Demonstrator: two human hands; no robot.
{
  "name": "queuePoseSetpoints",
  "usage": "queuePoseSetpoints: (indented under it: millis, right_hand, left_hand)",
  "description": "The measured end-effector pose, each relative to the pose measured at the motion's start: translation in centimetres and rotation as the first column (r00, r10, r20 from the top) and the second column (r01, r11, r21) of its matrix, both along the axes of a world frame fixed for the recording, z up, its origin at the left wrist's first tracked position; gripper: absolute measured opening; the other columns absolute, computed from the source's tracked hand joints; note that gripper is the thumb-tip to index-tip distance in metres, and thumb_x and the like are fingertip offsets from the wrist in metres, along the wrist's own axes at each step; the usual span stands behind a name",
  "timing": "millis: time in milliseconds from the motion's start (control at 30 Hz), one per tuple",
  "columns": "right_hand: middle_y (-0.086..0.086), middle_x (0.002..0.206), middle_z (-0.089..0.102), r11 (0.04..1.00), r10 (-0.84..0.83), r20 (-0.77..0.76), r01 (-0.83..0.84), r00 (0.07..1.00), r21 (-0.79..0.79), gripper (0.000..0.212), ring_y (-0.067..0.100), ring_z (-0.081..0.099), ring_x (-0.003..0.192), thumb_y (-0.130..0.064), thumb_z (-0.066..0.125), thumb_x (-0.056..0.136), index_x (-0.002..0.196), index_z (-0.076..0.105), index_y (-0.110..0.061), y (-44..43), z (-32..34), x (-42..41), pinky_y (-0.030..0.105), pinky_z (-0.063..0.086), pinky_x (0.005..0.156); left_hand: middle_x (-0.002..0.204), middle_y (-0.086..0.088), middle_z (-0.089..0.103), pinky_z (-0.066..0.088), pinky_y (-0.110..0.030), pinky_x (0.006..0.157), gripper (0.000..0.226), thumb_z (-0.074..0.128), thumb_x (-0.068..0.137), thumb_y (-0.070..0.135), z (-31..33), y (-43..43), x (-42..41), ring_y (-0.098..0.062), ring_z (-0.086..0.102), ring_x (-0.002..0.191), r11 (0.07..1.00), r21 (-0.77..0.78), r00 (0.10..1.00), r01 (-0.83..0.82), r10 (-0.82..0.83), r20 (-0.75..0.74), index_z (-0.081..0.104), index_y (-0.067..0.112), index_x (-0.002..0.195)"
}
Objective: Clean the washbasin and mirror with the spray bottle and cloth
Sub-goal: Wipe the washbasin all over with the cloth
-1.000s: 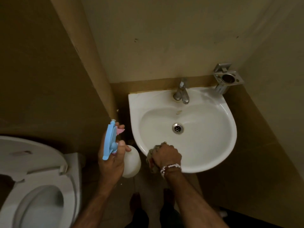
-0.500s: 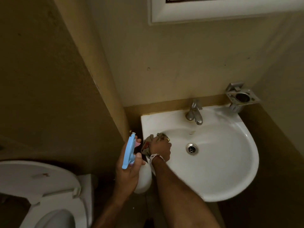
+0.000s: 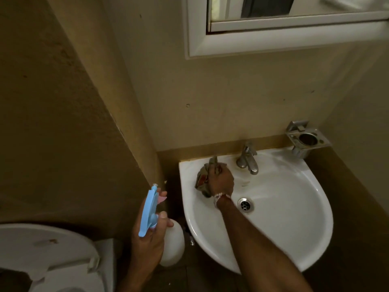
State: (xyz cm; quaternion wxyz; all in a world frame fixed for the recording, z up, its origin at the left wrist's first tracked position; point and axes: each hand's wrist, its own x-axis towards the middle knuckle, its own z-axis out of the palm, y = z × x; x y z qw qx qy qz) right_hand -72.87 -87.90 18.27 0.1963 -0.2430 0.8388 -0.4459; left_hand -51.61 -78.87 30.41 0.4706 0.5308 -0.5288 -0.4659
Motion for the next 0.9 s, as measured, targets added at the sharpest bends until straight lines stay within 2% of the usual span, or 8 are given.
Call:
queuePoseSetpoints:
  millis: [33, 200, 333, 500, 633, 733, 833, 900]
  right_hand:
    - [0.008, 0.101, 0.068, 0.994, 0.067, -0.079, -0.060, 0.995, 0.092, 0.044, 0.030, 0.064, 0.095, -0.057, 0.047, 0.094, 0.099, 0.068, -0.019, -1.1, 0.1, -0.5, 0.036, 0.048, 0.081]
    - [0.013, 0.118, 0.058, 0.899, 0.380, -0.335, -0.259, 0.862, 0.353, 0.036, 0.033, 0.063, 0.102, -0.041, 0.052, 0.092, 0.111, 0.063, -0.013, -4.5, 0.4, 2.2, 0.039, 0.051, 0.082]
    - [0.009, 0.125, 0.056, 0.818, 0.570, -0.423, -0.436, 0.704, 0.377, 0.031, 0.031, 0.060, 0.103, -0.038, 0.057, 0.088, 0.110, 0.066, -0.019, -5.2, -0.1, 4.0, 0.039, 0.050, 0.081]
    - [0.008, 0.109, 0.062, 0.533, 0.837, -0.405, -0.717, 0.369, 0.449, 0.037, 0.030, 0.063, 0.097, -0.043, 0.056, 0.084, 0.114, 0.066, -0.023, -4.4, -0.4, 4.1, 0.035, 0.049, 0.077]
    - [0.001, 0.107, 0.071, 0.500, 0.864, -0.038, -0.865, 0.501, -0.038, 0.032, 0.004, 0.064, 0.094, -0.035, 0.066, 0.086, 0.113, 0.071, -0.018, -1.0, -1.0, 3.2, 0.022, 0.048, 0.088]
    - [0.006, 0.103, 0.070, 0.748, 0.659, 0.383, -0.506, 0.647, -0.430, 0.032, 0.004, 0.066, 0.089, -0.025, 0.066, 0.082, 0.109, 0.067, -0.008, 2.4, -3.5, 1.2, 0.021, 0.049, 0.082]
    - [0.010, 0.079, 0.069, 0.901, 0.409, 0.825, -0.032, 0.390, -0.432, 0.050, 0.016, 0.062, 0.063, -0.041, 0.054, 0.092, 0.121, 0.061, -0.001, 5.2, -5.3, -1.1, 0.026, 0.051, 0.055]
    - [0.003, 0.063, 0.065, 0.955, 0.281, 0.915, 0.007, 0.290, -0.296, 0.034, 0.013, 0.060, 0.053, -0.035, 0.038, 0.101, 0.103, 0.064, -0.013, 6.4, -6.1, -2.0, 0.023, 0.050, 0.046]
  left_hand:
    - [0.094, -0.032, 0.065, 0.044, -0.001, 0.078, 0.069, 0.061, 0.085, 0.042, 0.0, 0.0, 0.1, 0.007, 0.063, 0.074, 1.000, -0.010, 1.000, -0.006, 0.006, 0.007, 0.052, -0.022, 0.109]
    - [0.098, -0.040, 0.060, 0.042, 0.002, 0.067, 0.025, 0.049, 0.087, -0.013, -0.3, -0.4, 0.2, 0.006, 0.063, 0.067, 0.999, 0.051, 0.991, 0.006, -0.013, 0.137, 0.051, -0.030, 0.104]
    - [0.082, -0.003, 0.068, 0.042, 0.001, 0.067, 0.064, 0.053, 0.074, 0.029, 1.0, -1.0, 0.1, 0.007, 0.062, 0.068, 1.000, -0.001, 0.998, -0.023, 0.023, 0.067, 0.054, -0.031, 0.095]
    - [0.067, 0.016, 0.069, 0.038, 0.004, 0.068, 0.016, 0.055, 0.089, -0.007, 1.0, -0.8, 0.2, 0.012, 0.060, 0.070, 0.999, 0.033, 0.983, -0.012, 0.006, 0.184, 0.063, -0.018, 0.081]
    - [0.065, 0.027, 0.065, 0.036, 0.005, 0.071, 0.018, 0.049, 0.090, -0.010, 2.1, -0.2, 0.2, 0.015, 0.058, 0.074, 1.000, 0.009, 0.976, 0.024, -0.025, 0.215, 0.059, -0.025, 0.089]
    - [0.075, 0.015, 0.068, 0.037, 0.004, 0.074, 0.019, 0.047, 0.090, -0.012, 2.2, 0.3, 0.1, 0.015, 0.059, 0.075, 0.999, -0.033, 0.973, 0.023, -0.014, 0.232, 0.058, -0.027, 0.092]
    - [0.080, 0.006, 0.066, 0.036, 0.005, 0.074, 0.021, 0.047, 0.091, -0.010, 1.7, 1.0, 0.2, 0.019, 0.057, 0.079, 0.999, -0.025, 0.970, 0.027, -0.020, 0.241, 0.057, -0.028, 0.096]
    - [0.079, 0.022, 0.068, 0.036, 0.005, 0.074, 0.021, 0.047, 0.092, -0.007, 1.5, 1.2, 0.1, 0.019, 0.056, 0.079, 0.999, -0.002, 0.966, 0.047, -0.045, 0.256, 0.057, -0.026, 0.095]
